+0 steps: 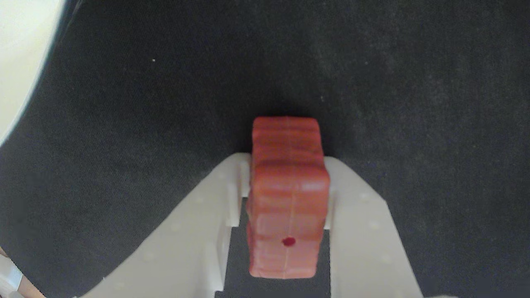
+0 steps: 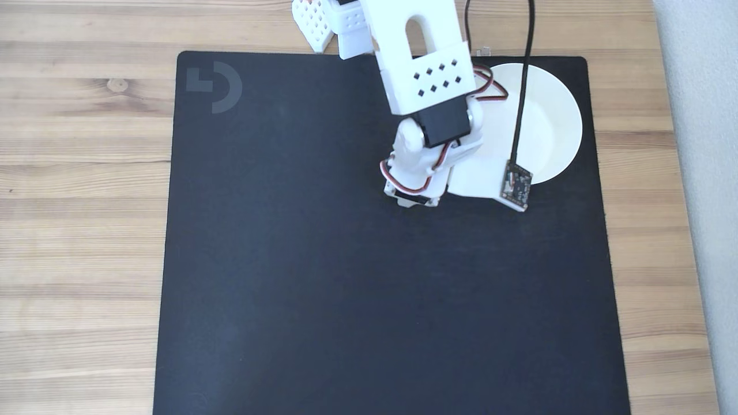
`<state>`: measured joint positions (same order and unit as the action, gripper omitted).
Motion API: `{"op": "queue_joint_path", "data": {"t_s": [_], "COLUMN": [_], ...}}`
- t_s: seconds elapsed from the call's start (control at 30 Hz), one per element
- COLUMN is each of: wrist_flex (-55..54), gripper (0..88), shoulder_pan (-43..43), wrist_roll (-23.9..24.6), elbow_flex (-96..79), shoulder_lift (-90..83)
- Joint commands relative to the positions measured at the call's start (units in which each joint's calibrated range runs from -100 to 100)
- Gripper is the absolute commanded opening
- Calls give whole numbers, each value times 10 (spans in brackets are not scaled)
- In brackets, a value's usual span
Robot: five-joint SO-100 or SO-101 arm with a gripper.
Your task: Pick up the toy and place it on the plate
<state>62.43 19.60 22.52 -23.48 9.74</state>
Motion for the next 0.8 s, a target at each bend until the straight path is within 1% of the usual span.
{"op": "queue_joint_path", "data": {"t_s": [0.0,0.13,0.3,0.47,0.67,0.77], "wrist_flex": [1,1,1,7,1,-37], "gripper": [24,24,24,24,24,24], "shoulder_pan": [9,11,25,26,27,32], "wrist_roll": [3,3,-1,1,2,2], "elbow_flex": [-5,-5,-6,-27,-91,-130], "shoulder_lift": [-7,-19,-103,-197,-335,-395]}}
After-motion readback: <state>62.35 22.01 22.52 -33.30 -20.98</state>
